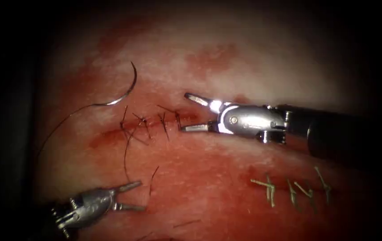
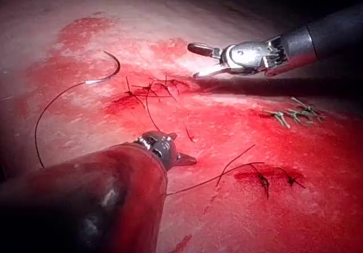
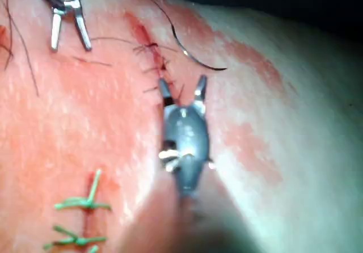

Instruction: Wound Closure

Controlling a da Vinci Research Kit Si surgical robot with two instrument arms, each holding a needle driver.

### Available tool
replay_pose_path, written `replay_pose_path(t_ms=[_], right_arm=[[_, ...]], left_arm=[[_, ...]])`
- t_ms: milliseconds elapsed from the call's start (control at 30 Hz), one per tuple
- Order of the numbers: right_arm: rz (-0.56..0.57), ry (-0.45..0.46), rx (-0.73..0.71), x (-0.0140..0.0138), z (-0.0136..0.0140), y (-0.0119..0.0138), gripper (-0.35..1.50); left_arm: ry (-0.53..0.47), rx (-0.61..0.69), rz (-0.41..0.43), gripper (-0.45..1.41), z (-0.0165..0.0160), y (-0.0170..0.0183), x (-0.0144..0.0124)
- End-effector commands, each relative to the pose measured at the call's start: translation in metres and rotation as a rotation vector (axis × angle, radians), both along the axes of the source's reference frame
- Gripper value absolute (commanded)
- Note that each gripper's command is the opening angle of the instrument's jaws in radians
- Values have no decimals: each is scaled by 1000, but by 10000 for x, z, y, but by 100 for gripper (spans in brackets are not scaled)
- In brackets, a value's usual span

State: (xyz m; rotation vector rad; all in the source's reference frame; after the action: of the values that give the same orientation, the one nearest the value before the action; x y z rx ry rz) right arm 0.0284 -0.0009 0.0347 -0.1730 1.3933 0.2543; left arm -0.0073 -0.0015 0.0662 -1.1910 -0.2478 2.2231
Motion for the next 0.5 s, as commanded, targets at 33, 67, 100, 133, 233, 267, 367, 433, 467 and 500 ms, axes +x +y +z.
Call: replay_pose_path(t_ms=[33, 67, 100, 133, 233, 267, 367, 433, 467, 500], right_arm=[[0, 4, 4, 7, 4, 1, 145], [0, 5, 4, 6, 4, 1, 145], [-1, 5, 4, 6, 4, 1, 145], [-1, 5, 4, 6, 3, 1, 145], [1, 9, 16, 5, 3, 1, 145], [3, 14, 33, 3, 3, 2, 145], [13, 40, 114, -3, 1, 3, 137], [11, 45, 127, -8, -1, 4, 135], [9, 46, 128, -10, -2, 4, 133], [7, 47, 128, -13, -2, 5, 132]], left_arm=[[5, 2, 4, 46, 5, -1, 0], [13, 5, 1, 52, 1, -4, 7], [15, 5, 0, 54, -1, -5, 10], [17, 5, 0, 54, -4, -6, 13], [24, 10, -2, 54, -17, -5, 22], [22, 18, -4, 52, -31, -1, 26], [-18, 6, -47, 49, -57, 11, 32], [-58, -10, -88, 46, -75, 23, 38], [-67, -19, -99, 42, -80, 28, 40], [-78, -29, -108, 37, -84, 33, 42]])
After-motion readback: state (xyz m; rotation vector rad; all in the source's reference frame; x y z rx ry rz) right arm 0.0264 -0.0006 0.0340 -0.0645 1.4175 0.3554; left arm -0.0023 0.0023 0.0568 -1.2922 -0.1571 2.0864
